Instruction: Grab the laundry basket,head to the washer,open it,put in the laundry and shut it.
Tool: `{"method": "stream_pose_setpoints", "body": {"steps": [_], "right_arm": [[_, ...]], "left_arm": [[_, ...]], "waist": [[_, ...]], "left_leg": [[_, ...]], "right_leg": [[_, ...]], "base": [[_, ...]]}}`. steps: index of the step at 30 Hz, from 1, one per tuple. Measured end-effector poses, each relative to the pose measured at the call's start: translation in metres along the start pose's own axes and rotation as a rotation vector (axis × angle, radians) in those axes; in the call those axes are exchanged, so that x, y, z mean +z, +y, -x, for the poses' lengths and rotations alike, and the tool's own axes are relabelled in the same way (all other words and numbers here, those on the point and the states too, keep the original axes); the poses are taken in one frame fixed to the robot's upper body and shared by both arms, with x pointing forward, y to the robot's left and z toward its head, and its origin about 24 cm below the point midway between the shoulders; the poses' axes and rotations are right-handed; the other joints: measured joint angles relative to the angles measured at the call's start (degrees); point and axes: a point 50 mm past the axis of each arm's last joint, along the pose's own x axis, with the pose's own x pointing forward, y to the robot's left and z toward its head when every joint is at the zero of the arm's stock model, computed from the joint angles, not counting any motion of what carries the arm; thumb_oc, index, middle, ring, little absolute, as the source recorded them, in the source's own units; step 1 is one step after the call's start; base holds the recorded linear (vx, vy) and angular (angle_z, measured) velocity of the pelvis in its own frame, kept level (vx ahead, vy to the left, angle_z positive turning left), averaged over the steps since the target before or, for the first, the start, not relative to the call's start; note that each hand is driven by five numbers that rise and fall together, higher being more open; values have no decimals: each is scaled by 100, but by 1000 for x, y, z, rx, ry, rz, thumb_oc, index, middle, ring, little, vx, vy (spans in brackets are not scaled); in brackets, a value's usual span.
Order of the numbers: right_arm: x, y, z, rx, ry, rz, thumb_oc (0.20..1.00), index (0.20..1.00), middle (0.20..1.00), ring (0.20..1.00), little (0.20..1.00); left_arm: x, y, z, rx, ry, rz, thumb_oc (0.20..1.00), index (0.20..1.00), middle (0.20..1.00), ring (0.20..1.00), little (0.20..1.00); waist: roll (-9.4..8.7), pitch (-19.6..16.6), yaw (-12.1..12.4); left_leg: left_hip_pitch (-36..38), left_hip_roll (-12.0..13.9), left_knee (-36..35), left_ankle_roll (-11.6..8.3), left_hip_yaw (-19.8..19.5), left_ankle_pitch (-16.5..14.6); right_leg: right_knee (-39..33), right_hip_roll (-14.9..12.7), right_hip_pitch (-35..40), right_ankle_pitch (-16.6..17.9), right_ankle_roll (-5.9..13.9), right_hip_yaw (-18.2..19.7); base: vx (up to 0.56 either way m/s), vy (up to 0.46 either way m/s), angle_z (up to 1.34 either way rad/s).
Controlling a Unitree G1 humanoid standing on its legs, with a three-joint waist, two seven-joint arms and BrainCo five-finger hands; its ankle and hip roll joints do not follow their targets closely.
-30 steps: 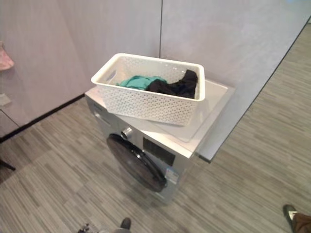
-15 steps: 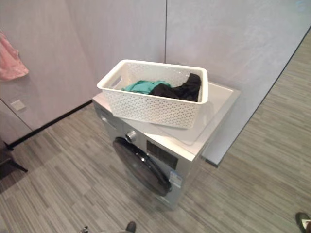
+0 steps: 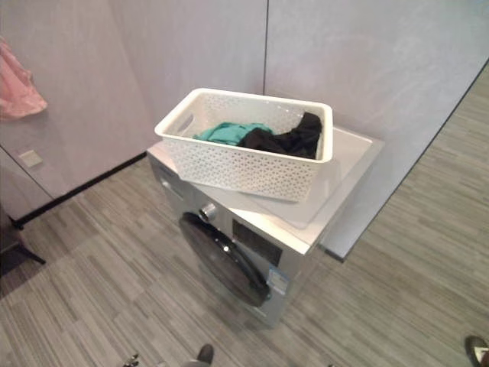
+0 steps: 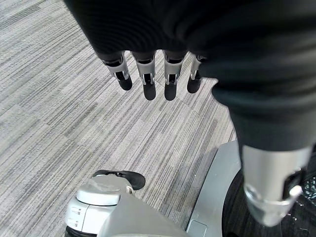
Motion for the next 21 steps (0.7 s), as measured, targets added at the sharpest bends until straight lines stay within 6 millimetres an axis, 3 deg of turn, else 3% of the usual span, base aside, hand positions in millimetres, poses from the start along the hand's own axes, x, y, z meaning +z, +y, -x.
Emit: {"method": "stream_pose_setpoints", "body": {"steps": [7, 16, 17, 19, 21], "right_arm": [[12, -3, 1, -1, -79, -1, 1000, 1000, 1000, 1000, 1000], [4, -10, 2, -29, -60, -30, 1000, 1000, 1000, 1000, 1000], [-8, -11, 3, -33, -15, -26, 1000, 1000, 1000, 1000, 1000], [5, -17, -1, -44, -17, -16, 1000, 1000, 1000, 1000, 1000], [21, -24, -5, -59, -55, -16, 1000, 1000, 1000, 1000, 1000]], "left_arm": [[10, -3, -1, -6, -44, 40, 1000, 1000, 1000, 1000, 1000], [10, -9, 0, -25, -47, 52, 1000, 1000, 1000, 1000, 1000], [9, -9, 1, -24, -43, 52, 1000, 1000, 1000, 1000, 1000], [-15, -12, 5, -50, 66, 19, 1000, 1000, 1000, 1000, 1000], [-23, -16, 7, -68, 114, 16, 1000, 1000, 1000, 1000, 1000]], "waist": [[81, 85, -12], [140, 128, -48], [183, 43, -161], [204, -251, -187], [236, -216, -315]], "left_leg": [[17, -10, -20, -10, 35, 8], [25, -11, -26, -10, 70, 8], [95, -9, -38, -9, 99, 7], [-313, 59, -45, 100, 464, -98], [-402, 39, -12, 177, 576, -56]], "right_leg": [[46, -14, -24, 11, 21, 11], [46, -20, -48, 14, 27, 44], [27, -27, 2, 13, 31, 88], [193, -61, -629, -35, 3, 445], [148, -68, -756, 102, -34, 554]], "base": [[1, 4, 0], [2, 5, -1], [17, -10, -17], [27, -28, -50], [26, -17, -32]]}}
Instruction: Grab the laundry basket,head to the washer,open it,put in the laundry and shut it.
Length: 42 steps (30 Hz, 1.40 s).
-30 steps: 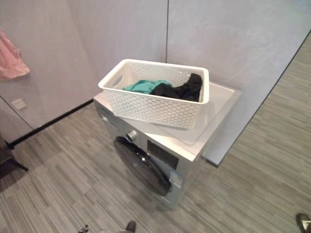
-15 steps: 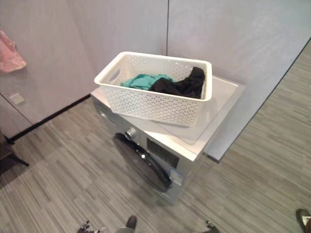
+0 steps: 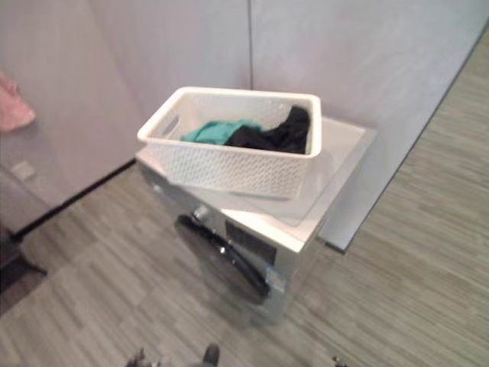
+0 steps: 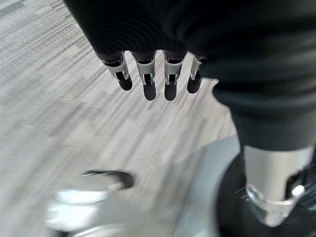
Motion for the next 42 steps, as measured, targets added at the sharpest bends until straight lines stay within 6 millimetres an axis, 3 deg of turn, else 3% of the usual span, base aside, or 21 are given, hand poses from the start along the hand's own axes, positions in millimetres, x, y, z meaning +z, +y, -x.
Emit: {"method": "stream_pose_setpoints", "body": {"steps": [5, 10, 19, 23, 25, 26, 27, 29, 32, 35, 36, 37, 38, 39, 40, 42], "right_arm": [[1, -8, -1, -22, 9, -18, 1000, 1000, 1000, 1000, 1000], [4, -8, -2, -23, 2, -19, 1000, 1000, 1000, 1000, 1000], [9, -8, -2, -22, -14, -26, 1000, 1000, 1000, 1000, 1000], [8, -8, -2, -22, -12, -26, 1000, 1000, 1000, 1000, 1000], [16, -7, -4, -17, -39, -11, 1000, 1000, 1000, 1000, 1000], [22, -5, -5, -10, -52, 1, 1000, 1000, 1000, 1000, 1000], [26, -6, -6, -10, -58, 5, 1000, 1000, 1000, 1000, 1000], [37, -6, -8, -16, -90, -7, 1000, 1000, 1000, 1000, 1000], [38, -20, -7, -72, -103, -37, 1000, 1000, 1000, 1000, 1000], [40, -29, -6, -119, -123, -64, 1000, 1000, 1000, 1000, 1000], [43, -31, -5, -139, -138, -88, 1000, 1000, 1000, 1000, 1000], [45, -39, -4, -180, -152, -115, 1000, 1000, 1000, 1000, 1000], [48, -35, -5, -172, -157, -123, 1000, 1000, 1000, 1000, 1000], [61, -29, -5, -164, -196, -171, 1000, 1000, 1000, 1000, 1000], [63, -26, -6, -161, -199, -168, 1000, 1000, 1000, 1000, 1000], [74, -16, -7, -139, -220, -161, 1000, 1000, 1000, 1000, 1000]], "left_arm": [[5, -4, -1, -14, -16, 2, 1000, 1000, 1000, 1000, 1000], [14, -6, -3, -18, -42, 2, 1000, 1000, 1000, 1000, 1000], [20, -8, -3, -26, -65, 4, 1000, 1000, 1000, 1000, 1000], [41, -14, -5, -41, -141, 23, 1000, 1000, 1000, 1000, 1000], [61, -16, -6, -50, -203, 33, 1000, 1000, 1000, 1000, 1000], [73, -17, -7, -54, -240, 44, 1000, 1000, 1000, 1000, 1000], [81, -19, -7, -59, -255, 62, 1000, 1000, 1000, 1000, 1000], [80, -16, -8, -51, -249, 61, 1000, 1000, 1000, 1000, 1000], [81, -11, -9, -37, -254, 69, 1000, 1000, 1000, 1000, 1000], [80, -16, -8, -47, -258, 65, 1000, 1000, 1000, 1000, 1000], [77, -20, -7, -54, -250, 69, 1000, 1000, 1000, 1000, 1000], [84, -20, -8, -55, -267, 64, 1000, 1000, 1000, 1000, 1000], [89, -16, -9, -45, -277, 53, 1000, 1000, 1000, 1000, 1000], [96, -10, -11, -28, -291, 18, 1000, 1000, 1000, 1000, 1000], [96, -9, -11, -22, -293, 11, 1000, 1000, 1000, 1000, 1000], [96, -3, -12, -9, -289, -28, 1000, 1000, 1000, 1000, 1000]], "waist": [[-78, 145, -169], [-115, 223, -192], [68, 442, -304], [170, 541, -290], [146, 727, -290], [76, 840, -306], [-70, 945, -264], [-366, 1059, -232], [-308, 1080, -364], [-144, 1041, -438], [-69, 1000, -468], [-96, 1010, -599], [-272, 1072, -625], [-452, 1136, -561], [-480, 1100, -530], [-473, 1089, -494]], "left_leg": [[19, -194, -35, -26, -4, 66], [72, -195, -35, -32, -11, 70], [2, -83, -6, -12, -60, 90], [-189, 24, 94, 19, -187, 290], [-632, 25, 607, -105, -335, 456], [-747, 16, 568, -242, -655, 731], [-678, 1, 305, -408, -995, 1055], [-481, 37, 377, -441, -1017, 711], [-303, 552, 529, -474, -999, 428], [-29, 818, 383, -456, -717, 400], [49, 786, 318, -550, -378, 259], [144, 385, 282, -608, 3, -266], [137, 175, 363, -587, 26, -260], [9, -352, 877, -60, 213, -606], [87, -528, 923, -25, 320, -647], [96, -860, 1163, 395, 498, -908]], "right_leg": [[-92, -166, 38, 88, 86, 8], [-92, -165, 60, 88, 88, 18], [-93, -15, 61, 64, 41, 82], [-93, 188, 50, 0, -52, 49], [-101, 359, -2, -135, -164, 264], [-147, 375, -3, -167, -301, 439], [-148, 306, -38, -95, -383, 353], [-147, 94, -55, 38, -433, 363], [-97, 9, -57, 78, -318, 341], [-96, -209, -31, 234, 24, 352], [-94, -378, -23, 305, 149, 354], [-75, -775, -31, 470, 327, 376], [-15, -992, -52, 536, 422, 399], [143, -1574, -137, 902, -38, 428], [267, -1741, -206, 1102, -287, 529], [712, -2111, -500, 1738, -684, 758]], "base": [[11, -9, 4], [-2, -8, -1], [-63, -67, 1], [-127, -61, 31], [-132, 34, 56], [-29, 139, 66], [25, 179, 27], [49, 328, -2], [93, 431, 12], [144, 513, 2], [186, 710, 9], [134, 516, 11], [163, 690, 15], [33, 341, -7], [37, 456, -24], [5, 275, -31]]}}
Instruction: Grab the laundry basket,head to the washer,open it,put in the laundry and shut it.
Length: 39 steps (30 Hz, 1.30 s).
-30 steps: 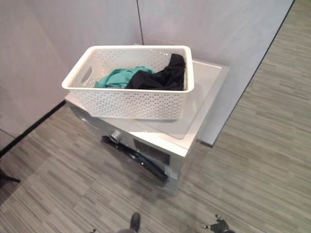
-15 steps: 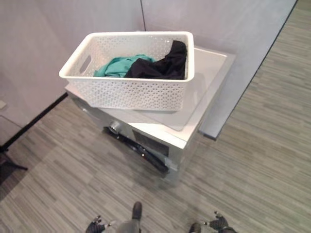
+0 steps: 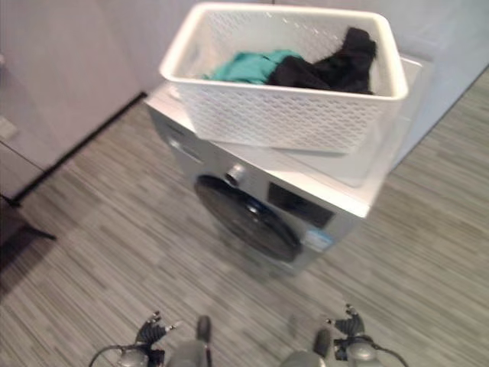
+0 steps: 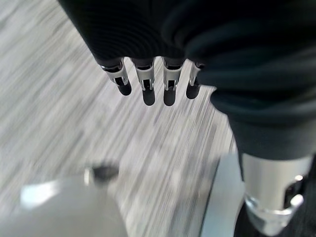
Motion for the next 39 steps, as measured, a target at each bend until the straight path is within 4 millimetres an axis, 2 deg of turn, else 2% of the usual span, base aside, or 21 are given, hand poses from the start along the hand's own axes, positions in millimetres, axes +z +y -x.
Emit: {"method": "stream_pose_setpoints", "body": {"steps": [1, 2, 3, 4, 5, 6, 8, 9, 11, 12, 13, 14, 15, 16, 18, 19, 20, 25, 29, 36, 39], "right_arm": [[4, 8, -1, 23, -8, 13, 1000, 1000, 1000, 1000, 1000], [9, 17, -1, 50, -23, 27, 1000, 1000, 1000, 1000, 1000], [18, 23, -1, 72, -50, 52, 1000, 1000, 1000, 1000, 1000], [31, 35, 1, 112, -106, 85, 1000, 1000, 1000, 1000, 1000], [37, 41, 4, 135, -151, 97, 1000, 1000, 1000, 1000, 1000], [54, 46, 9, 150, -233, 101, 1000, 1000, 1000, 1000, 1000], [73, 60, 23, 218, -367, 156, 1000, 1000, 1000, 1000, 1000], [82, 62, 26, 226, -417, 175, 1000, 1000, 1000, 1000, 1000], [89, 60, 22, 208, -432, 205, 1000, 1000, 1000, 1000, 1000], [97, 53, 18, 185, -451, 252, 1000, 1000, 1000, 1000, 1000], [99, 48, 16, 169, -459, 278, 1000, 1000, 1000, 1000, 1000], [100, 43, 15, 155, -462, 308, 1000, 1000, 1000, 1000, 1000], [100, 37, 13, 135, -468, 350, 1000, 1000, 1000, 1000, 1000], [102, 33, 12, 120, -466, 375, 1000, 1000, 1000, 1000, 1000], [120, 15, 8, 54, -508, 446, 1000, 1000, 1000, 1000, 1000], [130, -7, 7, -16, -534, 508, 1000, 1000, 1000, 1000, 1000], [137, -22, 6, -58, -544, 540, 1000, 1000, 1000, 1000, 1000], [129, -41, 8, -127, -518, 555, 1000, 1000, 1000, 1000, 1000], [148, -43, 2, -172, -529, 559, 1000, 1000, 1000, 1000, 1000], [147, -31, 0, -170, -510, 559, 1000, 1000, 1000, 1000, 1000], [142, -23, 0, -164, -497, 528, 1000, 1000, 1000, 1000, 1000]], "left_arm": [[-2, 2, 0, -3, 5, -24, 1000, 1000, 1000, 1000, 1000], [-1, 6, 0, 8, 4, -28, 1000, 1000, 1000, 1000, 1000], [2, 13, -1, 27, -9, -30, 1000, 1000, 1000, 1000, 1000], [-2, 16, 1, 32, -3, -26, 1000, 1000, 1000, 1000, 1000], [-6, 20, 3, 37, 5, -30, 1000, 1000, 1000, 1000, 1000], [-9, 23, 6, 39, -1, -19, 1000, 1000, 1000, 1000, 1000], [-21, 30, 15, 45, 1, -9, 1000, 1000, 1000, 1000, 1000], [-28, 31, 18, 46, 19, -4, 1000, 1000, 1000, 1000, 1000], [-32, 33, 20, 52, 35, 8, 1000, 1000, 1000, 1000, 1000], [-33, 34, 20, 57, 41, 24, 1000, 1000, 1000, 1000, 1000], [-30, 35, 19, 58, 31, 29, 1000, 1000, 1000, 1000, 1000], [-28, 37, 18, 60, 21, 25, 1000, 1000, 1000, 1000, 1000], [-24, 42, 17, 68, 6, 18, 1000, 1000, 1000, 1000, 1000], [-22, 45, 17, 74, 2, 19, 1000, 1000, 1000, 1000, 1000], [-23, 36, 17, 59, 2, 45, 1000, 1000, 1000, 1000, 1000], [-23, 30, 17, 44, -1, 60, 1000, 1000, 1000, 1000, 1000], [-25, 28, 18, 41, 10, 69, 1000, 1000, 1000, 1000, 1000], [-48, 28, 24, 54, 97, 70, 1000, 1000, 1000, 1000, 1000], [-54, 30, 27, 63, 115, 74, 1000, 1000, 1000, 1000, 1000], [-44, 31, 21, 83, 92, 88, 1000, 1000, 1000, 1000, 1000], [-41, 25, 18, 78, 95, 99, 1000, 1000, 1000, 1000, 1000]], "waist": [[62, -20, 37], [129, -44, 53], [213, -44, 64], [284, -6, 124], [269, -22, 167], [255, -57, 168], [155, -152, 259], [30, -219, 309], [-22, -255, 379], [-59, -278, 453], [-97, -297, 498], [-170, -335, 513], [-354, -375, 509], [-470, -432, 533], [-296, -404, 506], [-181, -439, 508], [-137, -415, 515], [-141, -392, 456], [-192, -325, 528], [-142, -249, 482], [-162, -246, 450]], "left_leg": [[33, -62, 62, 52, 83, -28], [17, -76, 106, 98, 110, -47], [26, -79, 110, 357, 174, -41], [118, 31, -14, 393, 224, 45], [265, -14, -228, 402, 292, 121], [305, -82, -244, 468, 304, 99], [477, -33, -610, 444, 489, 224], [520, -63, -653, 435, 594, 233], [508, -39, -658, 426, 717, 228], [504, 10, -684, 380, 761, 261], [499, 21, -700, 364, 769, 270], [475, 12, -722, 324, 755, 296], [468, -39, -767, 227, 713, 350], [471, -44, -854, 116, 717, 404], [419, 206, -990, -91, 655, 528], [419, 403, -1159, -223, 558, 649], [422, 499, -1199, -261, 543, 691], [309, 610, -1222, -351, 382, 751], [92, 528, -1198, -301, 320, 853], [-1, 567, -1200, -341, 231, 878], [5, 566, -1200, -343, 232, 876]], "right_leg": [[313, -154, -295, 191, -95, 191], [520, -108, -486, -290, 295, 393], [786, 105, -656, -670, 426, 365], [1383, 370, -931, -1262, 359, 224], [1827, 554, -1070, -1632, 315, 91], [1806, 935, -942, -1731, 336, -206], [1605, 1278, -855, -1973, 231, -569], [1139, 1340, -682, -1933, 276, -605], [515, 1285, -495, -1873, 337, -497], [38, 1148, -330, -1749, 528, -448], [-195, 1085, -250, -1633, 620, -403], [-438, 976, -150, -1346, 633, -373], [-680, 905, 7, -797, 555, -364], [-826, 927, 60, -802, 809, -387], [-825, 1205, 19, -863, 852, -395], [-826, 1407, -62, -945, 848, -400], [-828, 1499, -64, -964, 813, -409], [-877, 1600, -81, -1078, 755, -541], [-877, 1563, -264, -957, 759, -558], [-875, 1601, -281, -963, 737, -688], [-872, 1606, -273, -962, 737, -697]], "base": [[-27, 381, -19], [-26, 378, -16], [-25, 224, -24], [28, 152, -33], [39, 201, -23], [43, 200, -20], [1, -7, -32], [-19, -81, -47], [-84, -86, -40], [-79, -68, -31], [-3, -67, -21], [-8, -40, 1], [2, -61, 11], [1, -60, 3], [7, -55, 0], [23, -45, 7], [28, -60, 3], [0, -43, 9], [-27, -27, 9], [5, -4, 6], [0, 0, 0]]}}
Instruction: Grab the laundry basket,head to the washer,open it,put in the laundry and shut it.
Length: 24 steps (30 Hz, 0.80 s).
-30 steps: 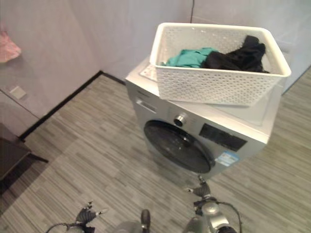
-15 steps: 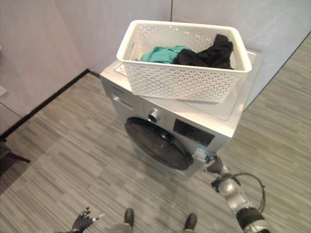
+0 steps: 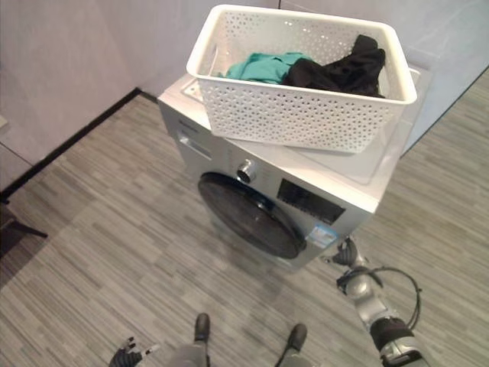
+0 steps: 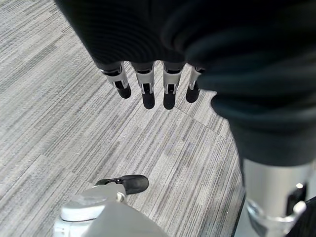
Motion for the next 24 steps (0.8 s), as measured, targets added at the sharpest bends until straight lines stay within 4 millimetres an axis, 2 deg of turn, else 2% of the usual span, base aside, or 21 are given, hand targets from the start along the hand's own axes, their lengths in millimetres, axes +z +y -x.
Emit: {"method": "stream_pose_setpoints", "body": {"steps": [4, 7, 11, 13, 15, 17, 21, 24], "right_arm": [[0, 9, 6, 19, 9, -26, 1000, 1000, 1000, 1000, 1000], [-1, 24, 14, 48, 27, -62, 1000, 1000, 1000, 1000, 1000], [-5, 45, 33, 104, 39, -113, 1000, 1000, 1000, 1000, 1000], [4, 64, 45, 182, 2, -130, 1000, 1000, 1000, 1000, 1000], [25, 90, 56, 269, -42, -189, 1000, 1000, 1000, 1000, 1000], [36, 102, 61, 309, -58, -229, 1000, 1000, 1000, 1000, 1000], [40, 106, 63, 321, -57, -261, 1000, 1000, 1000, 1000, 1000], [45, 108, 62, 336, -77, -246, 1000, 1000, 1000, 1000, 1000]], "left_arm": [[1, -1, 0, 8, -2, 10, 1000, 1000, 1000, 1000, 1000], [3, 4, -2, 43, 2, 29, 1000, 1000, 1000, 1000, 1000], [6, 7, -4, 66, 9, 39, 1000, 1000, 1000, 1000, 1000], [6, 6, -4, 66, 22, 37, 1000, 1000, 1000, 1000, 1000], [12, 6, -6, 65, 5, 37, 1000, 1000, 1000, 1000, 1000], [14, 8, -7, 70, 2, 34, 1000, 1000, 1000, 1000, 1000], [9, 20, -5, 105, 18, 44, 1000, 1000, 1000, 1000, 1000], [8, 20, -5, 120, 20, 56, 1000, 1000, 1000, 1000, 1000]], "waist": [[-94, 5, -2], [-321, 6, 30], [-651, -34, 64], [-784, -29, 72], [-929, -105, 97], [-984, -137, 207], [-1053, -187, 233], [-1017, -161, 247]], "left_leg": [[7, 15, 0, -1, -19, 0], [19, 37, 1, -6, -21, 3], [39, 52, 2, -14, -55, 6], [127, 52, 2, -22, -76, -2], [126, 43, 1, -44, -150, -28], [126, 42, 1, -30, -150, -37], [131, 0, 1, -21, -143, -33], [136, -29, 2, -7, -137, -22]], "right_leg": [[44, 22, 18, 4, -3, -3], [46, 48, 32, 5, -8, -6], [46, 67, 70, -9, -30, -26], [45, 63, 167, -21, -34, -39], [42, 55, 223, -90, -52, -114], [5, 50, 221, -100, -50, -108], [18, 3, 224, -94, -34, -102], [45, -27, 225, -71, 0, -96]], "base": [[15, -4, 0], [35, -10, 0], [40, -6, 3], [23, 0, 6], [37, 1, 16], [12, 3, 5], [44, 18, 0], [42, 19, 0]]}}
